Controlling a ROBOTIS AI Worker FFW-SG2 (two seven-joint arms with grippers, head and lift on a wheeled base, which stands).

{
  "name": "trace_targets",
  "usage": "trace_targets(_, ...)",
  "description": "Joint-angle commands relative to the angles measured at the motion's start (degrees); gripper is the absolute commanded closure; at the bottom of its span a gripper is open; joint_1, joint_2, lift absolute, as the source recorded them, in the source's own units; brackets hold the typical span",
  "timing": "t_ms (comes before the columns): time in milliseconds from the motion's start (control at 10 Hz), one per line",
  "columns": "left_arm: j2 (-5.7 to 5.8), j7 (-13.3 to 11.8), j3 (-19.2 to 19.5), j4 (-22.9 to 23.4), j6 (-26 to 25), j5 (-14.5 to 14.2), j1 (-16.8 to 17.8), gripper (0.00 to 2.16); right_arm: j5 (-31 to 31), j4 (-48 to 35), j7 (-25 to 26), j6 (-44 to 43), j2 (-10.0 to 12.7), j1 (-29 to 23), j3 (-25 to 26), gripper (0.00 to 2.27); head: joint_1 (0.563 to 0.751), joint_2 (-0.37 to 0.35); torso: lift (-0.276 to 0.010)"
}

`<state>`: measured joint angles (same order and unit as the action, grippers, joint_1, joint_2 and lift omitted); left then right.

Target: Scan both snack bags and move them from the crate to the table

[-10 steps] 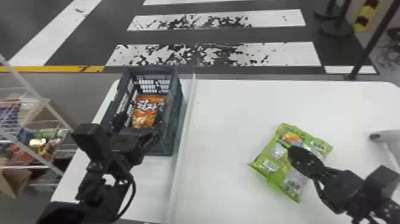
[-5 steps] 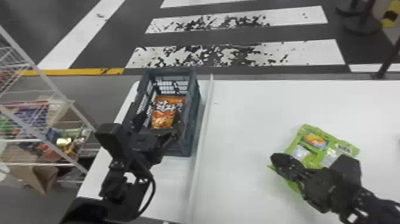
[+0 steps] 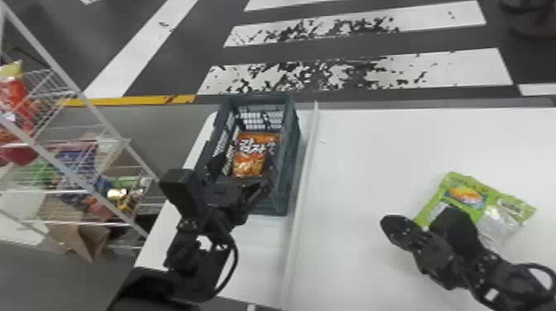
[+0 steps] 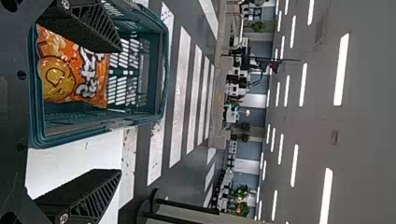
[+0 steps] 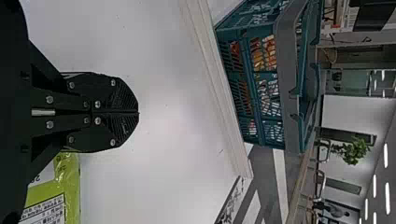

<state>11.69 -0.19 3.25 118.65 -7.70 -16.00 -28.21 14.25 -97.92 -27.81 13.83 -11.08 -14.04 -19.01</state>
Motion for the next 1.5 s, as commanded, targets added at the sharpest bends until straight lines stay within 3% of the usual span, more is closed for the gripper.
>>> trace_targets(0, 0.00, 0.0, 0.0, -0.1, 0.0, 0.0, 0.0, 0.08, 1.7, -0.4, 0.4, 0.9, -0.1, -0.5, -0.1, 2.26, 0.695, 0.296, -0.088)
trace_targets(800, 0.00, -0.1, -0.3, -0.3, 0.0, -0.1, 0.4, 0.08, 2.6, -3.4, 0.6, 0.9, -1.8, -4.7, 5.5, 2.26, 0.695, 0.234, -0.088)
trace_targets(1400, -0.09, -0.1, -0.3, -0.4, 0.0, -0.1, 0.4, 0.08, 0.3, -5.4, 0.6, -1.2, -1.8, -6.3, 7.8, 2.26, 0.695, 0.193, -0.088)
